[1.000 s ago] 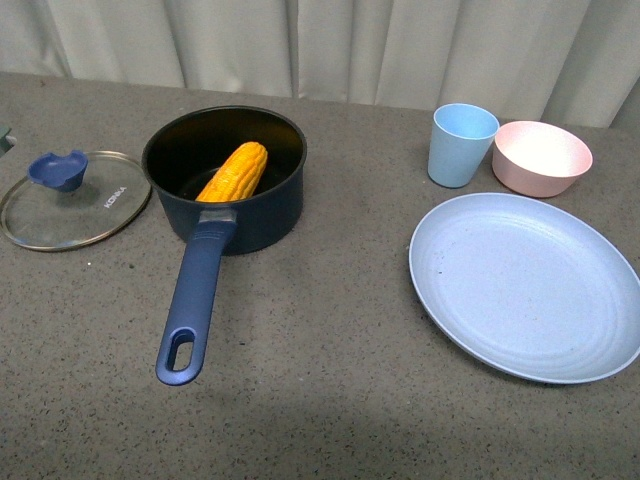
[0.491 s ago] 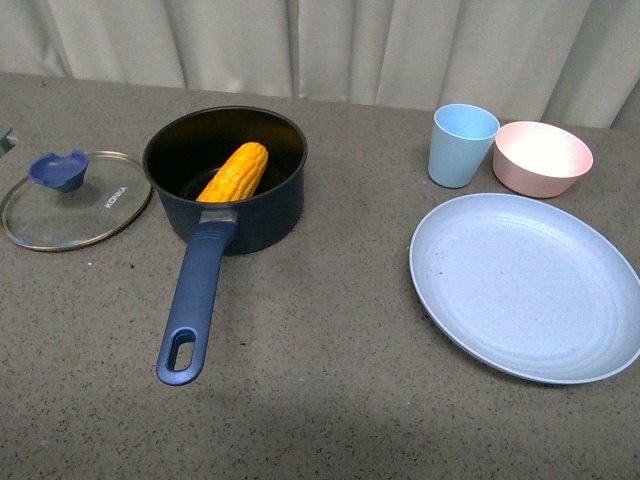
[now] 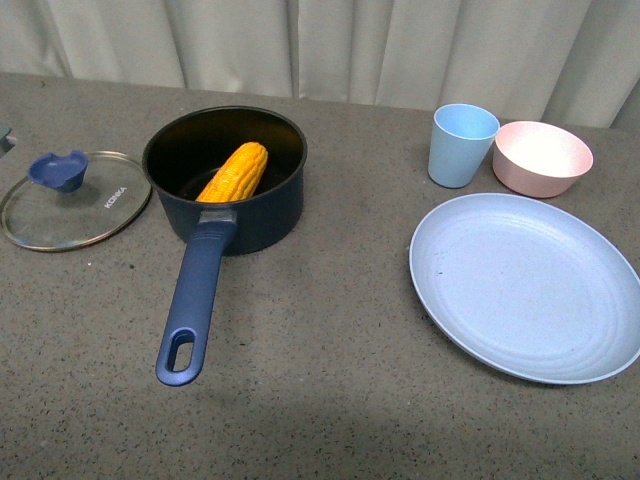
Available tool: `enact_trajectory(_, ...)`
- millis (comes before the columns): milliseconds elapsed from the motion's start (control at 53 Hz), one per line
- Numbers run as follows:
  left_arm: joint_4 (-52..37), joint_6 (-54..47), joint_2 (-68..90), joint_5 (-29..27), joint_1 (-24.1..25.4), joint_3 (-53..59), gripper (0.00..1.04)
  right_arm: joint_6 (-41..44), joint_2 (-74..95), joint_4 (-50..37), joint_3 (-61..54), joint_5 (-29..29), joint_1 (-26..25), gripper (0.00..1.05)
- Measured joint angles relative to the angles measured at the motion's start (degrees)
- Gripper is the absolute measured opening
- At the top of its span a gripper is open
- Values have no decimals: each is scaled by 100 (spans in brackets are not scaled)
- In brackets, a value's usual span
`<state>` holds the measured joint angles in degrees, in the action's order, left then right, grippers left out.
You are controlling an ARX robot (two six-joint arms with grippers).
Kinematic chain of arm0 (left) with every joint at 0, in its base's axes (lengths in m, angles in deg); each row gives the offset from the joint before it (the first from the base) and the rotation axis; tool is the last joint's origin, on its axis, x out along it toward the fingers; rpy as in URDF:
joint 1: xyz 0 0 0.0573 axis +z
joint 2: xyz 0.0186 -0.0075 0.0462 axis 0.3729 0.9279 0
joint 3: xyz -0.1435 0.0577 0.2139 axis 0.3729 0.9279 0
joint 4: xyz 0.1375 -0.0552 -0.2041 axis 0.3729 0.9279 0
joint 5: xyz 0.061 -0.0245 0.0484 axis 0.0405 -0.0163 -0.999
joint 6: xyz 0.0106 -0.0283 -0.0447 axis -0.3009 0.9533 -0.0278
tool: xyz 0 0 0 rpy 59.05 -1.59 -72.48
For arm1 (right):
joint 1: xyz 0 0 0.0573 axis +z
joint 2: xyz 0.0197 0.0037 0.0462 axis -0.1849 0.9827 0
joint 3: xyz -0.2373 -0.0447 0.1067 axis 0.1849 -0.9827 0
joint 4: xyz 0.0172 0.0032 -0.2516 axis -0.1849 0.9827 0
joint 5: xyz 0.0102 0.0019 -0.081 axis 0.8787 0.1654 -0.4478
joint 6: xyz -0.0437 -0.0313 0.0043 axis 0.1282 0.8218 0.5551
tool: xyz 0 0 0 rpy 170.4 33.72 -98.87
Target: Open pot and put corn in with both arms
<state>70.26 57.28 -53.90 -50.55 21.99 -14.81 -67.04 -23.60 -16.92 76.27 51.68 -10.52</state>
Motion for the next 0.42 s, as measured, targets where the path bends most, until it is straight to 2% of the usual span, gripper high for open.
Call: enact_trajectory(415,0,0,0,0,0,0,98,0,0,0,-2,0,0,95)
